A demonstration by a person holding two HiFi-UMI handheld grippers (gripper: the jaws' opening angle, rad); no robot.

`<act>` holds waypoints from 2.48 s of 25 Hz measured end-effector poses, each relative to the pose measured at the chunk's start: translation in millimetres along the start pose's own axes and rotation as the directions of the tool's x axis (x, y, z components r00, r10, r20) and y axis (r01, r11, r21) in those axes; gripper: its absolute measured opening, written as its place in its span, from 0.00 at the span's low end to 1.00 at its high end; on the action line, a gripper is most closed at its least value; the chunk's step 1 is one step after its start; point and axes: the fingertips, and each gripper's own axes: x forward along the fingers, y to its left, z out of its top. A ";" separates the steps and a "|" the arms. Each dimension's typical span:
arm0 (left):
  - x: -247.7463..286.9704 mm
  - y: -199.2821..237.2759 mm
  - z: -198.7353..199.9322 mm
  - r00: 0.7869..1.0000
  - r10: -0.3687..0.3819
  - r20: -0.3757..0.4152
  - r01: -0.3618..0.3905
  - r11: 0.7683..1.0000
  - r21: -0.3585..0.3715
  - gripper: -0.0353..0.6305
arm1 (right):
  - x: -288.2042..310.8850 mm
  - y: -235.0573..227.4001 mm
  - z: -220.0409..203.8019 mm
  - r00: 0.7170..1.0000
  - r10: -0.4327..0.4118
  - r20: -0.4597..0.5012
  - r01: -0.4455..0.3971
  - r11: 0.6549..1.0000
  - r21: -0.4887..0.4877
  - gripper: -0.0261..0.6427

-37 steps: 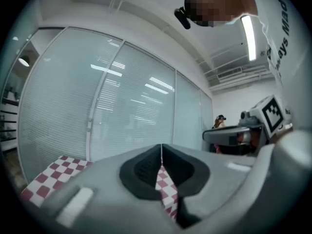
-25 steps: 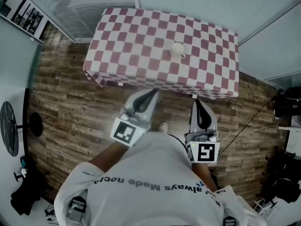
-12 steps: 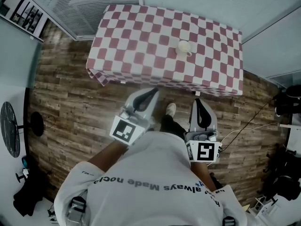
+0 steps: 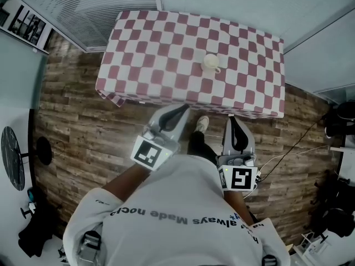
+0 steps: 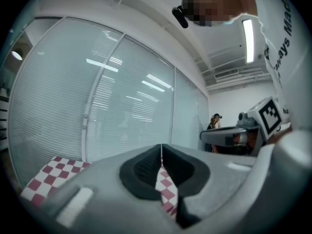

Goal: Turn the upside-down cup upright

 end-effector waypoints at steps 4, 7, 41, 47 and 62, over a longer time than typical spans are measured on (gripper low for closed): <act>43.9 11.2 -5.1 1.000 0.016 -0.014 -0.016 1.000 -0.012 0.07 | 29.2 -36.5 -4.6 1.000 0.011 -0.001 -0.011 1.000 0.008 0.04; 75.0 18.7 -5.0 0.999 0.029 -0.025 -0.030 0.999 -0.015 0.07 | 50.5 -63.2 -4.0 1.000 0.025 0.000 -0.025 1.000 0.010 0.04; 266.7 92.5 -7.7 0.987 0.153 -0.046 -0.153 0.988 -0.007 0.07 | 197.0 -213.5 -10.6 0.987 0.162 -0.014 -0.162 0.987 -0.008 0.04; 267.5 118.6 -4.8 0.991 0.121 -0.053 -0.122 0.992 -0.019 0.07 | 223.3 -201.7 0.4 0.991 0.132 -0.013 -0.132 0.991 -0.006 0.04; 271.5 158.4 -36.1 0.992 0.069 -0.106 -0.072 0.997 -0.030 0.08 | 257.2 -181.0 -23.1 0.991 0.115 -0.071 -0.117 0.993 -0.028 0.05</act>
